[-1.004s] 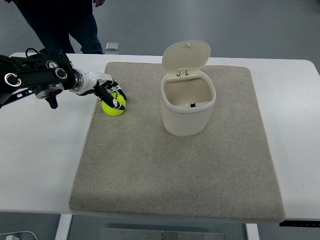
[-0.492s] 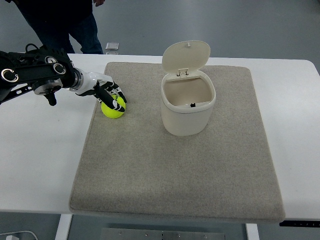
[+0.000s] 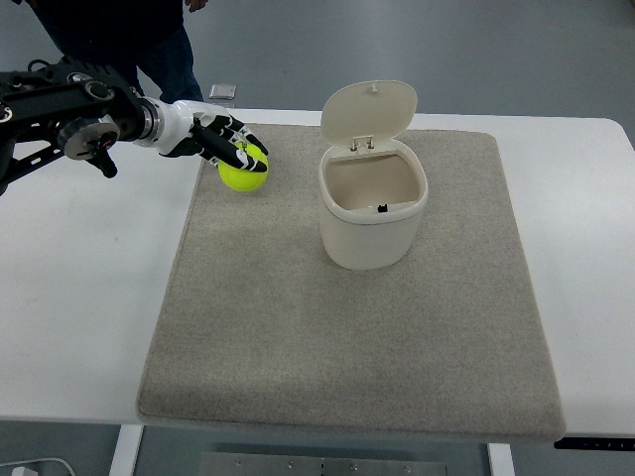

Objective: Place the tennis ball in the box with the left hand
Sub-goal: 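Lift the tennis ball with the left hand high above the mat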

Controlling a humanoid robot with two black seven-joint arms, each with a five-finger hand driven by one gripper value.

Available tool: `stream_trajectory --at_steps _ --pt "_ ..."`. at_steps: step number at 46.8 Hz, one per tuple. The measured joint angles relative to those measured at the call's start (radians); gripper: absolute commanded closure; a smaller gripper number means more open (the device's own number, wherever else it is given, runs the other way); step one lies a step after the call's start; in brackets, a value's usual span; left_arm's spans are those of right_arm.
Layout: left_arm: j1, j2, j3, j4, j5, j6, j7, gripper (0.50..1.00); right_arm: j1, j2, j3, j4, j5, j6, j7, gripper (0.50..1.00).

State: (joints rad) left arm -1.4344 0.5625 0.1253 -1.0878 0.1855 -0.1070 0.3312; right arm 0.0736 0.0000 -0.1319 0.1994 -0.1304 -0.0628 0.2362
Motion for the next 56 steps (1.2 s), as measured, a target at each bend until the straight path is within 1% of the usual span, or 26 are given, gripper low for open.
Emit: stream_trajectory --at_steps 7,25,32,45,56 --pt "0.0 0.007 -0.065 0.017 -0.041 0.034 -0.008 1.0 0.0 0.0 0.0 0.0 0.0 0.0 0.0 0.562" --pt "0.002 0.014 -0.256 0.016 -0.093 0.035 -0.024 1.0 0.0 0.0 0.0 0.0 0.0 0.0 0.0 0.562" --pt "0.005 0.014 -0.3 0.017 -0.09 0.019 -0.044 1.0 0.0 0.0 0.0 0.0 0.0 0.0 0.0 0.562" --pt "-0.005 0.008 -0.32 0.018 -0.08 -0.047 -0.105 1.0 0.0 0.0 0.0 0.0 0.0 0.0 0.0 0.562" --pt "-0.011 0.002 -0.365 0.014 -0.066 -0.076 -0.112 1.0 0.0 0.0 0.0 0.0 0.0 0.0 0.0 0.562"
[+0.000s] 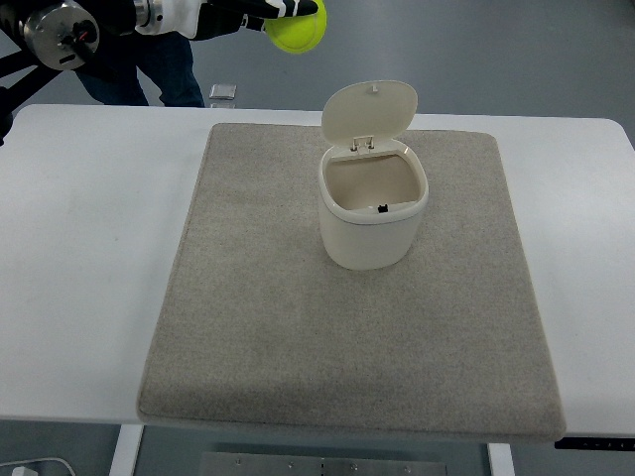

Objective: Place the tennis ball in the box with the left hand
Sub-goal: 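Lift the tennis ball with the left hand high above the mat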

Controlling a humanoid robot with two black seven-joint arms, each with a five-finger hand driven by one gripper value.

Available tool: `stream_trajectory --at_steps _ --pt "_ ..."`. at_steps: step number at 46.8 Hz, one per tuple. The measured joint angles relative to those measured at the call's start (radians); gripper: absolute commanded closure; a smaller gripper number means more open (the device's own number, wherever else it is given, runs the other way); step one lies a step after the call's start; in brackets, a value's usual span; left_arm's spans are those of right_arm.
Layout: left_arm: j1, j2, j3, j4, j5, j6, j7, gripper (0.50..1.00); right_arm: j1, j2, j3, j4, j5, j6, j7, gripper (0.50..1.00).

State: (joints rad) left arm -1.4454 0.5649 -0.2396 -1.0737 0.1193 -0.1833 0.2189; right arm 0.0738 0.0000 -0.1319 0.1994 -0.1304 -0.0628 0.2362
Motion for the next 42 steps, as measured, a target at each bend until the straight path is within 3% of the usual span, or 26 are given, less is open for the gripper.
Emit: stream_trajectory --at_steps 26,42 --pt "-0.05 -0.009 -0.056 -0.014 0.034 -0.044 -0.039 1.0 0.0 0.0 0.0 0.0 0.0 0.0 0.0 0.562" --pt "-0.068 -0.077 -0.057 -0.027 0.075 -0.067 -0.05 1.0 0.0 0.0 0.0 0.0 0.0 0.0 0.0 0.56"
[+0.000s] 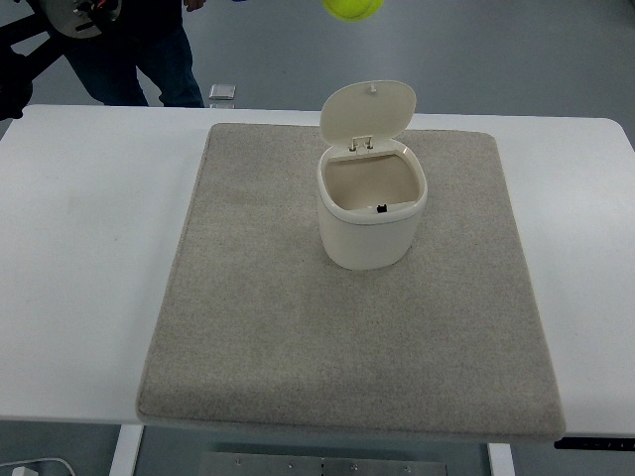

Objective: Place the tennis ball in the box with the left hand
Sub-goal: 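Lift the tennis ball with the left hand high above the mat, then lower the held ball with the left hand into the open bin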

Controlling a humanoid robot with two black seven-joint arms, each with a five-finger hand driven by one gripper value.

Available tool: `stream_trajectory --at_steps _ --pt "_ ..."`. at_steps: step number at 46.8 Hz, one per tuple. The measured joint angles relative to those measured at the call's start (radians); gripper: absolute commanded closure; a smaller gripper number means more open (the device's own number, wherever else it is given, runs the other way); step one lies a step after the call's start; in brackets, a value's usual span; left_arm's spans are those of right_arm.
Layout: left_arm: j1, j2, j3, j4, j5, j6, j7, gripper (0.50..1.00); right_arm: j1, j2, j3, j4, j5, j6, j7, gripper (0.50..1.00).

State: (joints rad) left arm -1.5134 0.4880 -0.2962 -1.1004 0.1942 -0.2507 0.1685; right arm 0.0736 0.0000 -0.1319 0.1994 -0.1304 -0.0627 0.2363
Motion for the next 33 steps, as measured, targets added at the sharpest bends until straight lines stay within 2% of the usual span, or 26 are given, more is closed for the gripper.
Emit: stream_trajectory --at_steps 20,33 --pt "0.0 -0.022 -0.027 -0.082 0.039 -0.01 -0.015 1.0 0.0 0.0 0.0 0.0 0.0 0.0 0.0 0.562" --pt "0.013 -0.025 0.003 -0.119 0.098 -0.068 0.001 1.0 0.0 0.0 0.0 0.0 0.0 0.0 0.0 0.562"
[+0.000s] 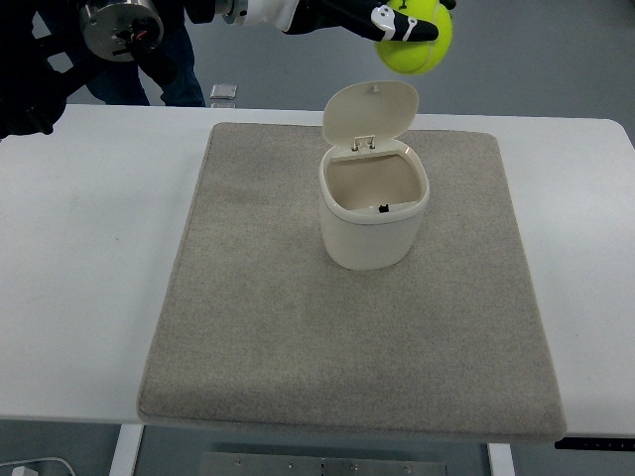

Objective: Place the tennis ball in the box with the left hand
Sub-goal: 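Lower the held ball with the left hand into the open bin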

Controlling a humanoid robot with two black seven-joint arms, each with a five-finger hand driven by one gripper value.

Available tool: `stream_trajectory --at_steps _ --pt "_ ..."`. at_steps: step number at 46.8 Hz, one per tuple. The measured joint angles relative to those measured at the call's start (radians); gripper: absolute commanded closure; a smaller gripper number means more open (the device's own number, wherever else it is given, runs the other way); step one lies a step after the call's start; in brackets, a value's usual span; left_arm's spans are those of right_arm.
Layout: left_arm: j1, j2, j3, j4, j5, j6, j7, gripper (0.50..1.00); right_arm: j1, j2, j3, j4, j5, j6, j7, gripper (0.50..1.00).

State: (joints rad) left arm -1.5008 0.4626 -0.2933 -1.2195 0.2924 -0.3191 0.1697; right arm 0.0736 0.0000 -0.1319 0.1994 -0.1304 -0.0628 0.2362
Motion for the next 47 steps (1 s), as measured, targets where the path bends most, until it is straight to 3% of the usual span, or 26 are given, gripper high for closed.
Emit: stream_trajectory --at_steps 47 --pt "0.002 -0.026 0.174 -0.056 0.056 -0.029 0.04 1.0 0.0 0.0 0.0 0.0 0.0 0.0 0.0 0.562"
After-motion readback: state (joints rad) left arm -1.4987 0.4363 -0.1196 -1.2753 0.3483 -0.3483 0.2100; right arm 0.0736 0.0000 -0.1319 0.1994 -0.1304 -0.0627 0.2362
